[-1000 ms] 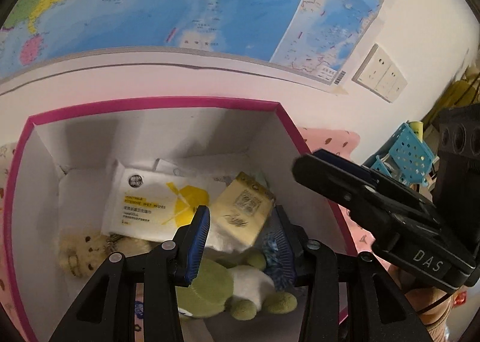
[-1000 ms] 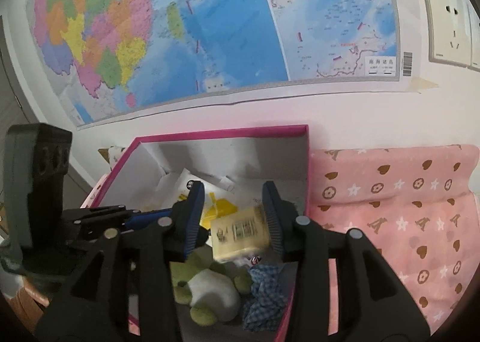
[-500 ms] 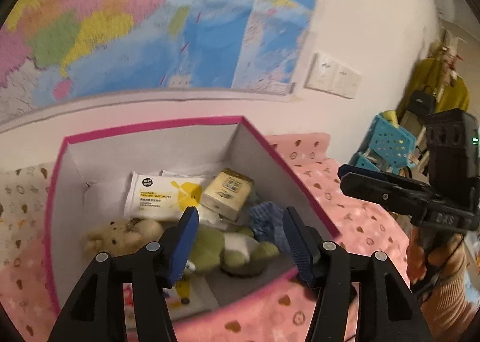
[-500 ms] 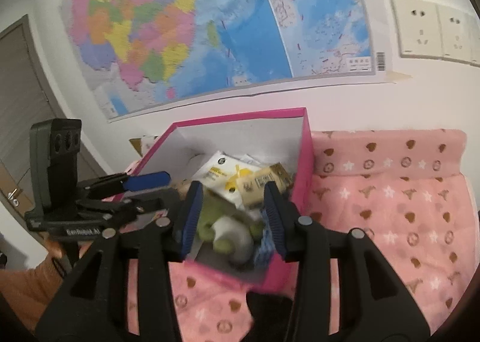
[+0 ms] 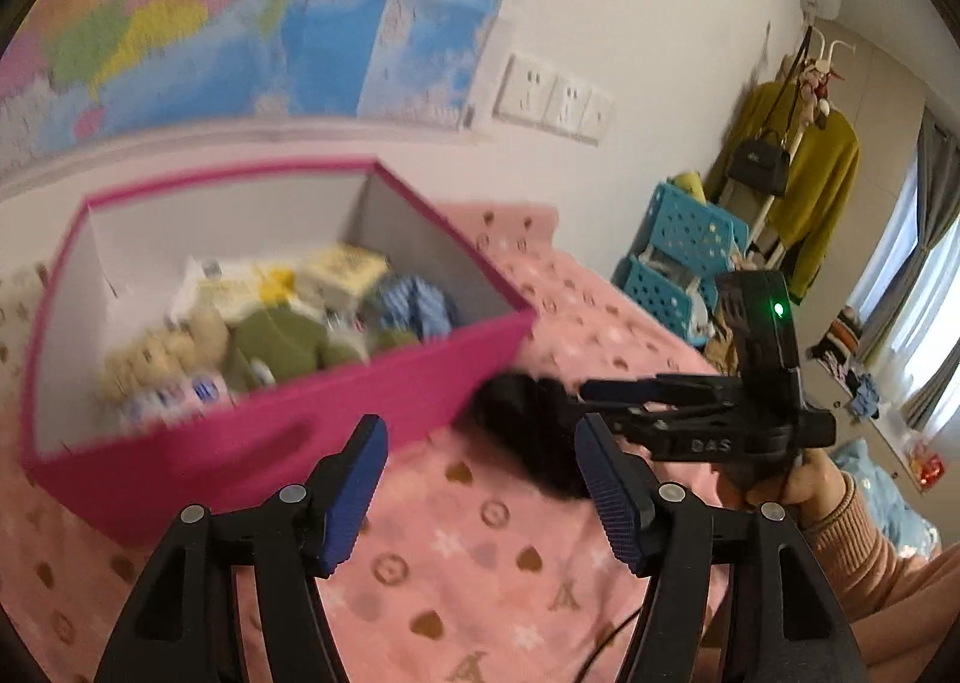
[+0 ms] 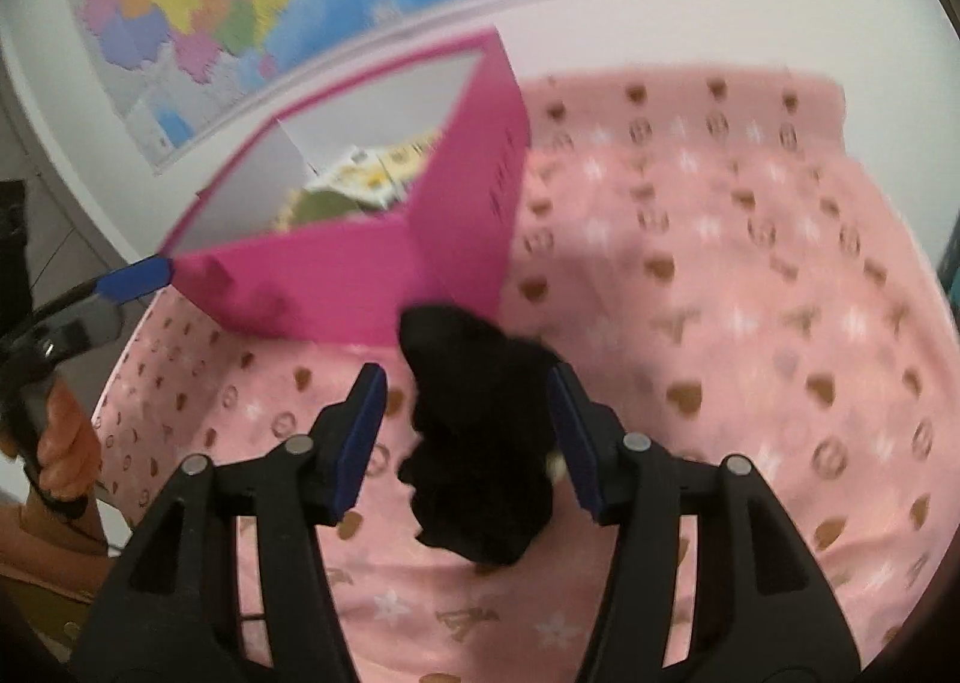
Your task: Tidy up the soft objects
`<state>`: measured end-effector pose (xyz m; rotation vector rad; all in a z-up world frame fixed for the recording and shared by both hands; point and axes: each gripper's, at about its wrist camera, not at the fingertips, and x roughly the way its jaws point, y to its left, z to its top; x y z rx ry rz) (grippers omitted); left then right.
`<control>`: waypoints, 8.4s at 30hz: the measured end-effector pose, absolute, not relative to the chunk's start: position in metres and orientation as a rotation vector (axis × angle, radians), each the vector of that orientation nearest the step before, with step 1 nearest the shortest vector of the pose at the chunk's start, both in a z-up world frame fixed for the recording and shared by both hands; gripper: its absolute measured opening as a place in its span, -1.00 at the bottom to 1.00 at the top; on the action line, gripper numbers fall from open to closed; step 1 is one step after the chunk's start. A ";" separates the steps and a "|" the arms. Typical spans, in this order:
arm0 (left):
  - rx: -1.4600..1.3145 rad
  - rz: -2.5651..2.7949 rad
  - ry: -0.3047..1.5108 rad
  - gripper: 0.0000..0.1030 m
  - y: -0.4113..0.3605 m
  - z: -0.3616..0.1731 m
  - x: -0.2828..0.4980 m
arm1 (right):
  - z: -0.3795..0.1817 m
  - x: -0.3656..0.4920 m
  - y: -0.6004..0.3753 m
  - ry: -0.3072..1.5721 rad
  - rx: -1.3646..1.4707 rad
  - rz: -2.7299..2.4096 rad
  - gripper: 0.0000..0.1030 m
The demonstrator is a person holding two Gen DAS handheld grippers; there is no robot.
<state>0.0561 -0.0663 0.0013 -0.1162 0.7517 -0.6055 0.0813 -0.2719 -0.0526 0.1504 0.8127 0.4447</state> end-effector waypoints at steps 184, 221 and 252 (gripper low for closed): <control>-0.123 -0.527 0.651 -0.66 -0.060 0.056 0.121 | 0.074 0.111 -0.190 0.431 0.130 0.731 -0.87; -0.150 -0.368 0.772 -0.17 -0.051 0.009 0.171 | 0.026 0.167 -0.200 0.564 0.163 0.609 -0.53; -0.101 -0.069 0.647 1.00 -0.004 -0.008 0.027 | -0.034 0.035 -0.171 0.528 0.025 0.485 0.92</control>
